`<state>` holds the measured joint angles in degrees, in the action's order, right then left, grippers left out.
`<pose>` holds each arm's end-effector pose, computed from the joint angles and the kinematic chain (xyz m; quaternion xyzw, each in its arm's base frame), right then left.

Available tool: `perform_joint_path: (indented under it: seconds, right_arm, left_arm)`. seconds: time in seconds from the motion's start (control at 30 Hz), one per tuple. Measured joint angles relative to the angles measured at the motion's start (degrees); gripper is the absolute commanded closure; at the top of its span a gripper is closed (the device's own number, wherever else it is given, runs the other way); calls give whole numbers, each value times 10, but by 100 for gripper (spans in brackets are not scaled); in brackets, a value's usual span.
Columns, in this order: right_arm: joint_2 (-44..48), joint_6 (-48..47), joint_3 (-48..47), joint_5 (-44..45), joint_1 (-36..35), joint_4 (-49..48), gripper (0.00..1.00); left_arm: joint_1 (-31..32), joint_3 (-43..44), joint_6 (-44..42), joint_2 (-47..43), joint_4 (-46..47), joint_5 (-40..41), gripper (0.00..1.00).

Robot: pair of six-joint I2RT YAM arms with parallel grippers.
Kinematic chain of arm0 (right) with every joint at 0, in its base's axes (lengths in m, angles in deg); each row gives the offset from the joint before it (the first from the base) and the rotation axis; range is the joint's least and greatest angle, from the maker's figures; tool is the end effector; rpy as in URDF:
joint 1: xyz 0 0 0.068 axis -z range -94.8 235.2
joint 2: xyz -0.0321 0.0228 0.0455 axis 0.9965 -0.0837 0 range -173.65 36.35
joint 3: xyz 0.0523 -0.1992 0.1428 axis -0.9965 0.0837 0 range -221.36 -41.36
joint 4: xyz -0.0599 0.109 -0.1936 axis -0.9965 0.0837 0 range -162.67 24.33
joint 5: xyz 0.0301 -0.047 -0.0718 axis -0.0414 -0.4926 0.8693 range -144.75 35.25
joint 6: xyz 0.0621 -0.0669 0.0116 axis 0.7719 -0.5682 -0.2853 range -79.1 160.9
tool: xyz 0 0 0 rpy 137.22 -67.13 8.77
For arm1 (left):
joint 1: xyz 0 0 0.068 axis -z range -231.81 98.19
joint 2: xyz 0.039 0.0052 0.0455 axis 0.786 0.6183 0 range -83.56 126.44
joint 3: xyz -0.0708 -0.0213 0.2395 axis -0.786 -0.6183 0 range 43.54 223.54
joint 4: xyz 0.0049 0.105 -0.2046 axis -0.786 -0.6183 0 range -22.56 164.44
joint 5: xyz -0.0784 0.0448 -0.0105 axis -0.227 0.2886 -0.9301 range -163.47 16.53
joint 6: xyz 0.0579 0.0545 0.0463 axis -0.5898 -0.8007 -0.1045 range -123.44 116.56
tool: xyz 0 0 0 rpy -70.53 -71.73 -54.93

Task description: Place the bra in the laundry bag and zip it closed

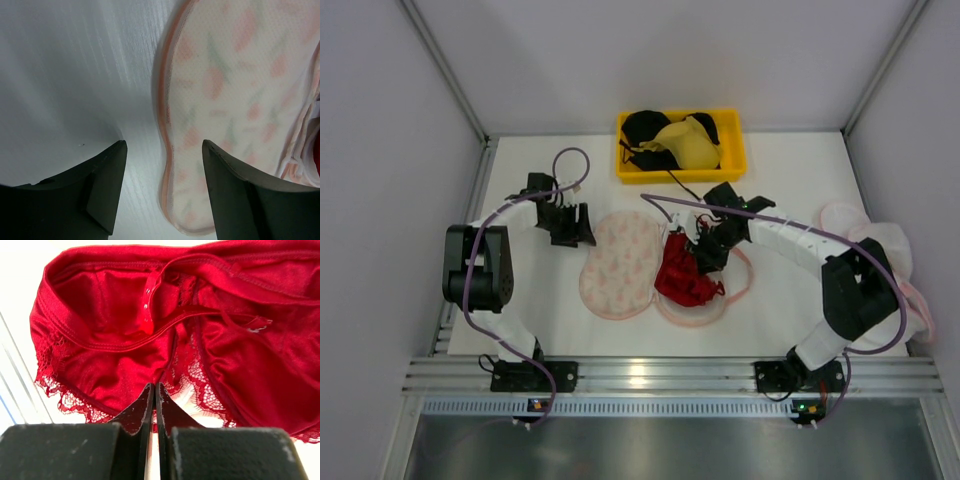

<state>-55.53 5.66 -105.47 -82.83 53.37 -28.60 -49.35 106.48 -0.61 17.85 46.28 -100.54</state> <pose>0.2247 0.1852 0.1695 -0.5611 0.7774 0.2348 0.1602 0.3270 -0.0518 0.1300 0.0443 0.9522 -0.2381 0.1861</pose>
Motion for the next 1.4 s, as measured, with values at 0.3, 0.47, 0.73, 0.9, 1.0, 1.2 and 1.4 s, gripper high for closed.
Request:
perform_joint_path:
  seconds: [0.3, 0.47, 0.73, 0.9, 1.0, 1.2, 1.4]
  right_arm:
    - [0, 23, -46, -16, -8, -12, 100]
    - [-3, 16, -67, -23, -31, -10, 100]
    - [-92, 14, -69, -23, -46, -14, 99]
    - [-110, 15, -70, -13, -47, -14, 73]
    - [-108, 17, -74, -3, -48, -12, 53]
    - [-67, 31, -103, 14, -43, 5, 26]
    - [35, 43, -113, 19, -13, 5, 24]
  left_arm:
    - [-1, -21, 3, -9, -1, 10, 33]
    - [-1, -21, 5, -9, -1, 13, 34]
    - [-1, -21, 11, -9, -2, 17, 34]
    - [-1, -21, 16, -9, -2, 23, 36]
    - [-1, -21, 18, -8, -2, 24, 39]
    - [-1, -21, 22, 3, -3, 1, 51]
    - [-1, -21, 31, 27, -3, -49, 77]
